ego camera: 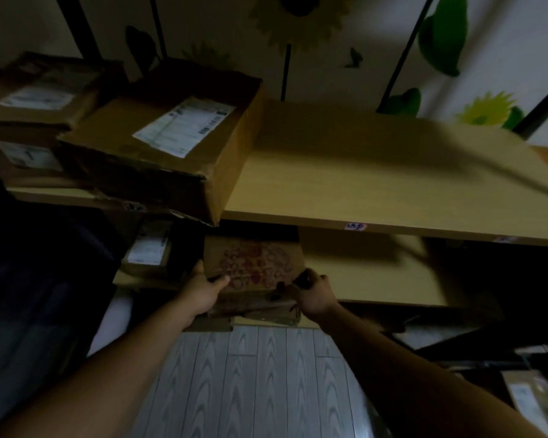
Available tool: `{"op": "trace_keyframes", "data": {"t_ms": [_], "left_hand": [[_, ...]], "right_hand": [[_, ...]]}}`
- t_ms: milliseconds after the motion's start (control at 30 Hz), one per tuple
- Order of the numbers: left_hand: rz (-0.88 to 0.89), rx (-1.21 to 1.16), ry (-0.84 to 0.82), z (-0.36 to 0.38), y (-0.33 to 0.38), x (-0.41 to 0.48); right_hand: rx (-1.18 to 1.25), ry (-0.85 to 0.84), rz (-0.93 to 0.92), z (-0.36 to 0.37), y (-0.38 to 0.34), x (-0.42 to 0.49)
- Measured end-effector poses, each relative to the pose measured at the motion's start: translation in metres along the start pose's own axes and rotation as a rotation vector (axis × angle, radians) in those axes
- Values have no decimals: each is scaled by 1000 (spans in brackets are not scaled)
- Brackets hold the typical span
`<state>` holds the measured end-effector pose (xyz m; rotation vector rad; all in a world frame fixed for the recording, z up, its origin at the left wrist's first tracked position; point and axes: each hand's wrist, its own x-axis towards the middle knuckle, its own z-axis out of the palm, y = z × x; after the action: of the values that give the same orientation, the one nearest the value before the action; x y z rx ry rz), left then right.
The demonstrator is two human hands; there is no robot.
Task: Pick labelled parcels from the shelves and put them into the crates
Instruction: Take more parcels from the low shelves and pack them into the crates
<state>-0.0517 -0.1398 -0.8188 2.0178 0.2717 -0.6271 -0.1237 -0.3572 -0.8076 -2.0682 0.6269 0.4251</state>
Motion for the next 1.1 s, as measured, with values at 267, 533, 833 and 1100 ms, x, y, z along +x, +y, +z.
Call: {"op": "trace_keyframes", "data": {"t_ms": [267,533,833,1100], "left_hand": [[-97,-5,-191,-1,-32,-56],[-140,-11,-242,-21,-20,-139],[-137,-100,-152,10,-36,-260],[-57,-188,-119,37,-29,-359]], "right_hand": [[284,85,164,22,34,-69],[334,69,163,15,21,-164],[320,7,54,-35,53,-255],[386,12,-54,-84,78,-349]]}}
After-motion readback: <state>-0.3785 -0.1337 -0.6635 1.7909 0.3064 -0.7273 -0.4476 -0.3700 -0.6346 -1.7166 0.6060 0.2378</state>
